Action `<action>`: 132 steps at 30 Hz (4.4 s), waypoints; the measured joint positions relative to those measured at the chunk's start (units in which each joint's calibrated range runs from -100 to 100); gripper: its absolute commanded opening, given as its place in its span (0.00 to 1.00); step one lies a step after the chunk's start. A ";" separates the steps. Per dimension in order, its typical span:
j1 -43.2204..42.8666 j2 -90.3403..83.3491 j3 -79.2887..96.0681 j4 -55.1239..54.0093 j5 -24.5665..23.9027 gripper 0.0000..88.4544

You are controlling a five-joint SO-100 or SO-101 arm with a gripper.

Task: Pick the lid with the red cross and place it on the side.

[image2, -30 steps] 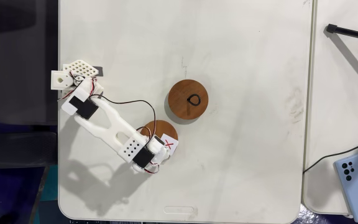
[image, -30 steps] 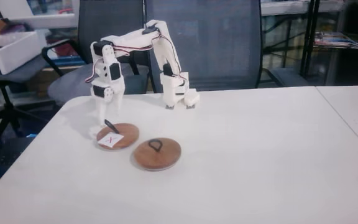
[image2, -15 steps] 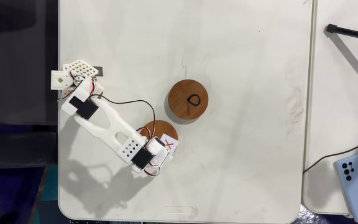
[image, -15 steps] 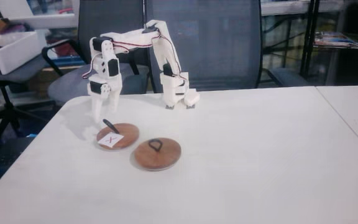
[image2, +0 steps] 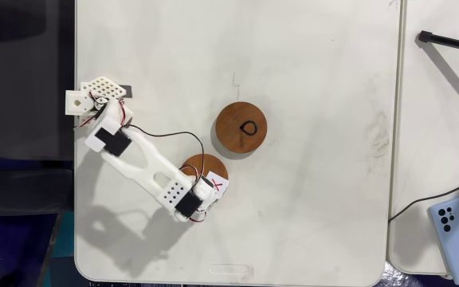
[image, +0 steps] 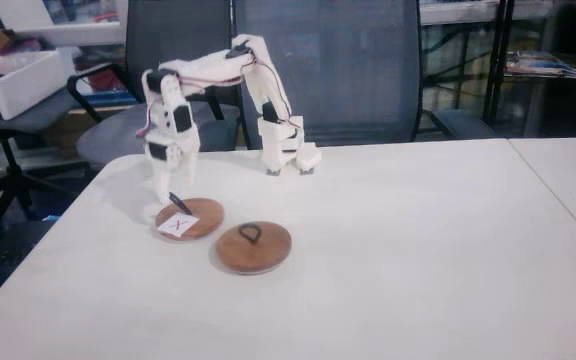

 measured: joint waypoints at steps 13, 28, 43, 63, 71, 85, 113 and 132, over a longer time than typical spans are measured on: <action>0.00 0.42 -1.71 0.43 0.00 0.28; 0.00 0.42 -6.38 0.43 0.00 0.28; 0.00 4.29 -6.56 0.60 0.00 0.27; 0.00 4.29 -6.74 0.60 0.00 0.20; 0.00 4.29 -6.74 0.60 0.00 0.19; 0.00 4.54 -6.74 0.60 0.00 0.19; 0.00 7.31 -6.74 0.60 0.00 0.17; 0.00 7.31 -6.74 0.60 0.00 0.06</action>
